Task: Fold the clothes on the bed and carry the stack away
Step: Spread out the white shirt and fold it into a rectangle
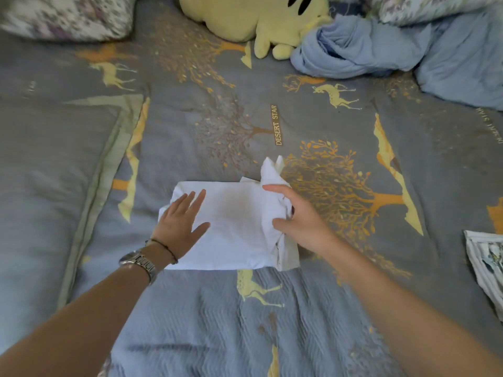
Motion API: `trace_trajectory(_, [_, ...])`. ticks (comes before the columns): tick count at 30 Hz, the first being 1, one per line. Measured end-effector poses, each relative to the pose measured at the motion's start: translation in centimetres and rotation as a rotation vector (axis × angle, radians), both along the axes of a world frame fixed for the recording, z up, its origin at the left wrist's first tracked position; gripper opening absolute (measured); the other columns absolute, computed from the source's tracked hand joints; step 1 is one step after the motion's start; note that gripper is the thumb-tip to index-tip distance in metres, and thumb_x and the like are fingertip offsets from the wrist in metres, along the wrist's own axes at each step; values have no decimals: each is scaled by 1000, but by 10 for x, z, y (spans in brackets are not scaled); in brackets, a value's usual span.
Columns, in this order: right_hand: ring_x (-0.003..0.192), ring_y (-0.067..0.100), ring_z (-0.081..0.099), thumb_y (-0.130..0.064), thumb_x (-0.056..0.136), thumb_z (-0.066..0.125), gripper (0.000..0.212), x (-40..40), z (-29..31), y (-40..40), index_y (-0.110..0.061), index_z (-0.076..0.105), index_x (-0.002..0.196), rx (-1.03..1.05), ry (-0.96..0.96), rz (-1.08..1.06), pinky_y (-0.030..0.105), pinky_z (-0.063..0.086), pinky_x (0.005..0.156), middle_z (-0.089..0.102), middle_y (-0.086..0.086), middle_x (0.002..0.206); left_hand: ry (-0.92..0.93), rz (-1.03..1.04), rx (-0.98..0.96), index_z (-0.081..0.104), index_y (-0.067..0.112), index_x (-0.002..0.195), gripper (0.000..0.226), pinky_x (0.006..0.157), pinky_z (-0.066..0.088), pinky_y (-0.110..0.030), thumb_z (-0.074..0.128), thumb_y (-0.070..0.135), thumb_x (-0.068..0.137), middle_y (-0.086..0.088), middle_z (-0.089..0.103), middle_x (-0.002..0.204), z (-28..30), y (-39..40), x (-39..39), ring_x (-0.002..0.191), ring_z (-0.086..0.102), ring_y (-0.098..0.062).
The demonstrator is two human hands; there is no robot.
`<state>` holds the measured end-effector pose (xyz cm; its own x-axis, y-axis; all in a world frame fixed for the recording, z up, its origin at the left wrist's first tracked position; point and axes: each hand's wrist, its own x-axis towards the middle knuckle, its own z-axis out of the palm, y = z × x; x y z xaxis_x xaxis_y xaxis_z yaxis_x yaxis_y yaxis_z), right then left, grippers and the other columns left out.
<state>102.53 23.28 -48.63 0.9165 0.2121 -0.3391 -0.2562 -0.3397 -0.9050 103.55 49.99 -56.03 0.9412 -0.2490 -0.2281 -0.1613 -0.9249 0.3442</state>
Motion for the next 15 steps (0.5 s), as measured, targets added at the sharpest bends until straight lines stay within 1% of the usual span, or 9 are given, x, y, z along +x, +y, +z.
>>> trace_trajectory(3, [55, -15, 50, 14, 71, 52, 67, 6, -17, 49, -22, 51, 128, -51, -19, 24, 3, 33, 44, 43, -18, 80, 25, 48, 12, 8, 23, 149, 74, 113, 25, -44, 49, 43, 90, -7, 25, 153, -2, 40, -4, 141, 20, -26])
trace_trajectory(4, [56, -13, 51, 13, 71, 52, 68, 8, -23, 65, -24, 50, 128, -52, -14, 26, 3, 34, 44, 43, -18, 81, 36, 52, 27, 9, 24, 149, 73, 113, 25, -43, 48, 44, 90, -6, 24, 153, -4, 52, -6, 141, 20, -26])
trace_trajectory(5, [62, -11, 52, 11, 72, 52, 68, 10, -29, 80, -26, 49, 129, -53, -7, 31, 5, 37, 47, 48, -14, 87, 49, 64, 34, 9, 24, 149, 73, 113, 25, -44, 48, 44, 90, -5, 24, 153, -6, 63, -7, 141, 20, -26])
trace_trajectory(6, [73, -6, 54, 9, 72, 52, 69, 13, -36, 96, -28, 48, 130, -54, -1, 38, 8, 41, 52, 52, -8, 98, 66, 85, 32, 10, 25, 148, 73, 113, 26, -44, 49, 43, 90, -5, 24, 153, -10, 73, -9, 141, 20, -25])
trace_trajectory(7, [85, 4, 56, 8, 72, 52, 69, 15, -43, 111, -30, 47, 130, -58, 2, 42, 14, 46, 58, 54, -2, 109, 84, 108, 25, 12, 25, 148, 73, 112, 26, -44, 51, 41, 89, -5, 24, 153, -13, 83, -10, 141, 20, -25])
trace_trajectory(8, [95, 13, 57, 7, 72, 52, 69, 18, -52, 125, -30, 47, 131, -69, 0, 46, 20, 49, 65, 53, 1, 117, 101, 123, 18, 13, 24, 148, 73, 112, 26, -45, 52, 39, 89, -4, 24, 153, -16, 92, -11, 141, 20, -24])
trace_trajectory(9, [101, 18, 56, 7, 72, 52, 69, 21, -62, 138, -29, 46, 131, -92, -6, 54, 23, 49, 69, 51, 2, 122, 116, 127, 16, 13, 24, 148, 73, 113, 26, -45, 53, 38, 89, -4, 23, 154, -20, 100, -11, 141, 20, -24])
trace_trajectory(13, [119, 22, 46, 5, 75, 51, 72, 30, -102, 178, -25, 39, 138, -235, 5, 85, 25, 39, 88, 45, 4, 132, 142, 97, 2, 12, 26, 148, 72, 113, 26, -45, 50, 38, 89, -1, 22, 154, -34, 121, -11, 140, 23, -25])
trace_trajectory(15, [124, 24, 44, 2, 78, 52, 76, 30, -120, 191, -27, 28, 144, -309, 5, 108, 28, 38, 97, 44, 5, 135, 129, 102, -41, 13, 25, 148, 71, 112, 27, -45, 51, 36, 89, -1, 24, 154, -39, 123, -11, 139, 26, -26])
